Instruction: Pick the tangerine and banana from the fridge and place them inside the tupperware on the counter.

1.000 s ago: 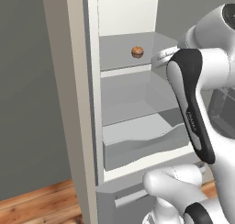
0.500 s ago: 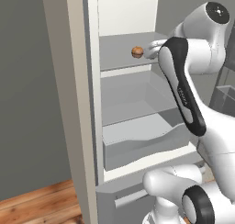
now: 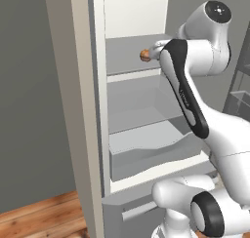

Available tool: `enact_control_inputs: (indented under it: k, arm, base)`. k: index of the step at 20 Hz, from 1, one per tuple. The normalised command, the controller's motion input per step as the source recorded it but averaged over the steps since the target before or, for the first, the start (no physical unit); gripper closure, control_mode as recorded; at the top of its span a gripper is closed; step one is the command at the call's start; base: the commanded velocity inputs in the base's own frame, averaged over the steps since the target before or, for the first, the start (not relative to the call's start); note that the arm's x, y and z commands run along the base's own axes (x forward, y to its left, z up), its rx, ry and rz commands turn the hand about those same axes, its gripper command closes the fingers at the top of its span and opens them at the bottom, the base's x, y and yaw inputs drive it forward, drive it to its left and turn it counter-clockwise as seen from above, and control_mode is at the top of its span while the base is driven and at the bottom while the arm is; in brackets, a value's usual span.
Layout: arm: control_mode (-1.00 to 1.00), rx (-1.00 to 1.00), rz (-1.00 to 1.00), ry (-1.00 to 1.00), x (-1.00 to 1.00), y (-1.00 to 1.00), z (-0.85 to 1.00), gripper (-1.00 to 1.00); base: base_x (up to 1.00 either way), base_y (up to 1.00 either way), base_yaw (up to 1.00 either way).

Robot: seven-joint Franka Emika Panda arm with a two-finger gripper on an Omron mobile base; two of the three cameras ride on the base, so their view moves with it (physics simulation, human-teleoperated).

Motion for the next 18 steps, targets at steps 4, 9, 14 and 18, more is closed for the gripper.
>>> enact_control_inputs:
  k: [4, 9, 14, 18]
  arm:
    - [-1.0, 0.0, 0.0, 0.01, 0.31, 0.0, -0.06, -1.0]
    - [-1.0, 0.0, 0.0, 0.0, 0.4, 0.0, -0.1, -1.0]
    - [-1.0, 0.0, 0.0, 0.0, 0.34, 0.0, -0.08, -1.0]
    - [-1.0, 0.0, 0.0, 0.0, 0.29, 0.0, -0.07, -1.0]
  base:
    - [0.0, 0.0, 0.0]
    - [0.0, 0.0, 0.0]
    - [0.0, 0.0, 0.0]
    - [0.0, 0.0, 0.0]
